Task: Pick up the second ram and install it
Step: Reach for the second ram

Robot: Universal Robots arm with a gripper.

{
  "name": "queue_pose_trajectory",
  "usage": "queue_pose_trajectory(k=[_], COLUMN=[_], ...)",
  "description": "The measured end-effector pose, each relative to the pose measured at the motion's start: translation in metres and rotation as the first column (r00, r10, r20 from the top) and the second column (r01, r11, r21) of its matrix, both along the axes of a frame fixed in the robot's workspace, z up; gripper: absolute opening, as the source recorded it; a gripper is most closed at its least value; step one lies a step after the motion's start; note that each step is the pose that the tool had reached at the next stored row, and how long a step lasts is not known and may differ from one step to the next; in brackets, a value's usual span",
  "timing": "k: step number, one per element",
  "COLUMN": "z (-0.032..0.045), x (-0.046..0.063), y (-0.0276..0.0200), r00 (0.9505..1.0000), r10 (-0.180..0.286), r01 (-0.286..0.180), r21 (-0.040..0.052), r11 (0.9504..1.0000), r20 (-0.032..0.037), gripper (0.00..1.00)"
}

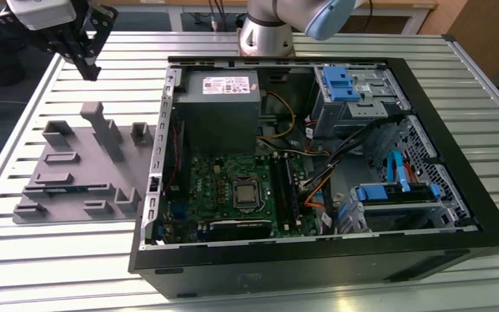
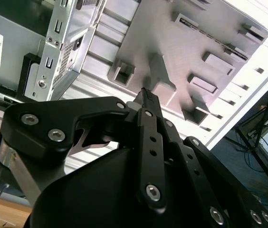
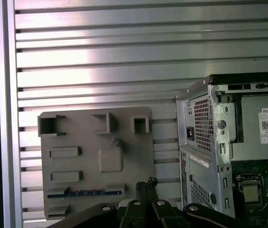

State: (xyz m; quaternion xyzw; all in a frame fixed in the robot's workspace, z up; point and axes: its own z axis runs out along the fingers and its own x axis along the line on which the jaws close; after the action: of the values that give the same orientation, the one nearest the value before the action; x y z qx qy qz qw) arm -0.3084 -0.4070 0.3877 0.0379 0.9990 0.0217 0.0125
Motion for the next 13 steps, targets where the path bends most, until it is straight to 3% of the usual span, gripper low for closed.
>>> queue_pose_trajectory(k=[13], z=[-0.0006], x=[-0.015], y=[-0.013], r00=[1.0], r10=[0.0], r01=[0.0], r21=[0.0], r11=[1.0], r20=[0.0001], gripper=[0.11])
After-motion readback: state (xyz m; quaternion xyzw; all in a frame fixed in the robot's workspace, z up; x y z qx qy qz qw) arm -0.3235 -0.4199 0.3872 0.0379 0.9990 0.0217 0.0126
